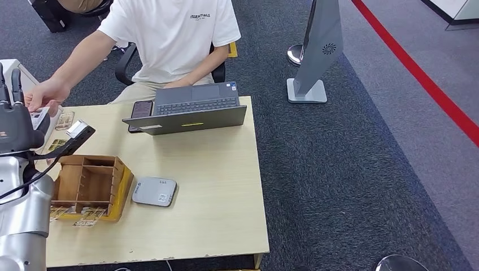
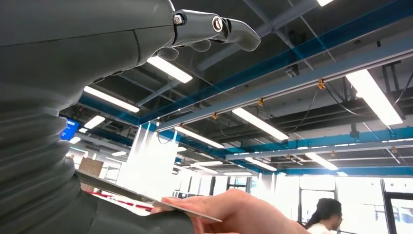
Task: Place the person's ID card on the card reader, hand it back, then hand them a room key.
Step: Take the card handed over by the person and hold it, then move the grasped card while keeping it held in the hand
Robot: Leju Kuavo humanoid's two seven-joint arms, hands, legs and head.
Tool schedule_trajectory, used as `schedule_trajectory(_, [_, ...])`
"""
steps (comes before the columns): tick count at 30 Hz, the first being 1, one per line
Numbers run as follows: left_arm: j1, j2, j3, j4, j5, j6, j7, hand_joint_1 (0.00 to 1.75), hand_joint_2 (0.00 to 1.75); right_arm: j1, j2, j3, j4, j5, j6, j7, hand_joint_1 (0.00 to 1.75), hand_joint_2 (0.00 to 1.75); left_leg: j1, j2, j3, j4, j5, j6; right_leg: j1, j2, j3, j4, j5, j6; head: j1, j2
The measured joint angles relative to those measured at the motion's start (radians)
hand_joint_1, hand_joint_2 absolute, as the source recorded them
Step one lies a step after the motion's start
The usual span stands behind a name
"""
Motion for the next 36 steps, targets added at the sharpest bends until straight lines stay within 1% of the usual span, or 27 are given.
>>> schedule_trajectory(1, [-0.001,0.003,-0.003,0.006,0.003,0.000,0.000,1.75,1.75,0.000,0.000,0.000,0.000,0.001,0.000,-0.001,0.00,0.00,0.000,0.000,0.000,0.000,0.000,0.000,0.000,0.000,0.000,0.000,0.000,0.000,0.000,0.000])
schedule_trajectory(8, [-0.003,0.016,-0.019,0.053,0.017,0.001,-0.001,1.75,1.75,0.001,0.000,0.000,0.001,0.007,0.002,-0.015,0.00,0.00,0.000,0.000,0.000,0.000,0.000,0.000,0.000,0.000,-0.001,0.000,0.000,0.000,0.000,0.000])
schedule_trajectory(19, [-0.031,0.016,-0.044,0.117,0.039,0.001,0.007,1.75,1.75,0.003,0.000,0.000,0.001,0.019,0.003,-0.008,0.00,0.00,0.000,0.000,-0.001,0.000,0.000,0.000,0.000,0.000,-0.001,0.000,0.000,0.000,0.000,0.000])
schedule_trajectory(27, [-0.047,0.010,-0.052,0.156,0.094,0.001,-0.030,1.75,1.75,0.003,0.000,-0.001,0.001,0.026,0.000,-0.001,0.00,0.00,0.000,0.000,-0.001,0.000,0.000,0.000,0.000,0.000,-0.002,0.000,0.000,0.000,0.000,0.000])
schedule_trajectory(30, [-0.038,-0.005,-0.060,0.144,0.124,0.002,-0.074,1.75,1.75,0.004,0.000,-0.002,0.001,0.026,0.000,-0.002,0.00,0.00,0.000,0.000,-0.001,0.000,0.000,0.000,0.000,0.000,-0.002,0.000,0.000,0.000,0.000,0.000])
schedule_trajectory(32, [-0.013,-0.025,-0.068,0.105,0.151,0.002,-0.112,1.75,1.75,0.006,0.000,-0.003,0.001,0.026,0.000,-0.003,0.00,0.00,0.000,0.000,-0.001,0.000,0.000,0.000,0.000,0.000,-0.002,0.000,0.000,0.000,0.000,0.000])
schedule_trajectory(34, [0.029,-0.051,-0.082,0.046,0.171,0.003,-0.143,1.75,1.75,0.010,0.000,-0.006,0.001,0.026,-0.001,-0.005,0.00,0.00,0.000,0.000,-0.002,0.000,0.000,0.001,0.000,0.000,-0.002,0.000,0.000,0.000,0.000,0.000])
schedule_trajectory(36, [0.086,-0.081,-0.106,-0.027,0.169,0.003,-0.152,1.75,1.75,0.015,0.000,-0.009,0.001,0.025,-0.002,-0.007,0.00,0.00,-0.001,0.000,-0.002,0.000,-0.001,0.001,-0.001,0.000,-0.002,0.000,0.000,0.001,0.000,0.000])
